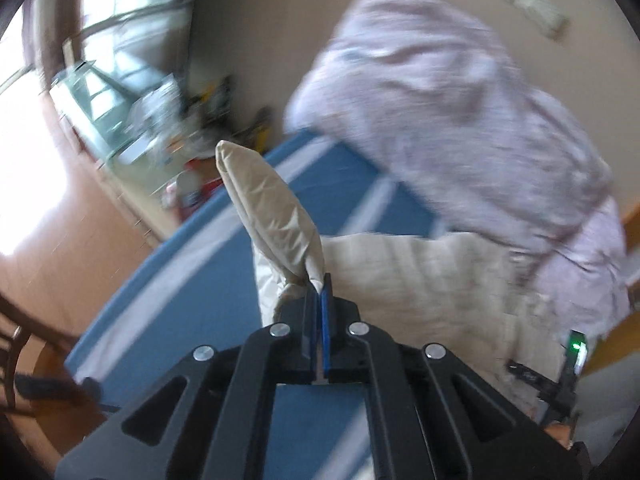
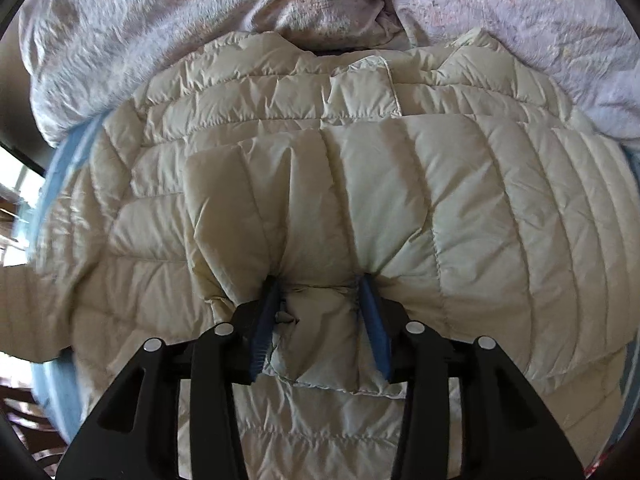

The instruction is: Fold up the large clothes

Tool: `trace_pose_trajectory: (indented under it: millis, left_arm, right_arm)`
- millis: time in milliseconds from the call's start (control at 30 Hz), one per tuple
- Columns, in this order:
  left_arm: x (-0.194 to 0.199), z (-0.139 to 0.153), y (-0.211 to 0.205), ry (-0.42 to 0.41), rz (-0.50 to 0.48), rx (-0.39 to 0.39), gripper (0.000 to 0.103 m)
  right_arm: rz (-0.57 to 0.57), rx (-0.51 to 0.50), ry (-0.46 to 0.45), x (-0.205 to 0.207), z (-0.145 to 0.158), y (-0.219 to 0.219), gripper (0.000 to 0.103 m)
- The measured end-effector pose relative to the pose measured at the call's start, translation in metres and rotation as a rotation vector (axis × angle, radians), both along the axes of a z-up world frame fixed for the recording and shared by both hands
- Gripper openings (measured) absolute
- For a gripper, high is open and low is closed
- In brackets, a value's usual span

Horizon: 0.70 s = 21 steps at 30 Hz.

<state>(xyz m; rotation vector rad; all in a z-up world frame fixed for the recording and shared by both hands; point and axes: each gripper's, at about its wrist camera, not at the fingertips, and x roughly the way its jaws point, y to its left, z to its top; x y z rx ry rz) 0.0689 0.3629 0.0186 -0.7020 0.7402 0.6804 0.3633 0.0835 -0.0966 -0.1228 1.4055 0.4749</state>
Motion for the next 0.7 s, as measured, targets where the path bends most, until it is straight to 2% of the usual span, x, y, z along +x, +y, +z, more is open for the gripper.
trace_pose_trajectory:
  millis: [67, 167, 300, 567, 700]
  left_arm:
    - [0.025, 0.015, -0.024, -0.019, -0.053, 0.026, 0.001]
    - [0.073, 0.033, -0.071, -0.045, -0.155, 0.052, 0.001]
    - [0.130, 0.039, -0.132, -0.055, -0.283, 0.071, 0.001]
    - [0.219, 0.012, -0.239, -0.041, -0.514, 0.035, 0.001]
    - [0.244, -0.009, -0.282, -0.021, -0.595, 0.001, 0.001]
  right_arm:
    - [-0.006, 0.055, -0.004, 0.004, 0.012, -0.011, 0.062]
    - [-0.009, 0.114, -0.046, 0.006, 0.032, -0.033, 0.070]
    - [-0.033, 0.134, -0.082, 0.009, 0.043, -0.078, 0.073]
    - [-0.100, 0.079, -0.122, 0.003, 0.036, -0.159, 0.073]
    - [-0.146, 0.072, -0.128, -0.004, 0.030, -0.195, 0.073]
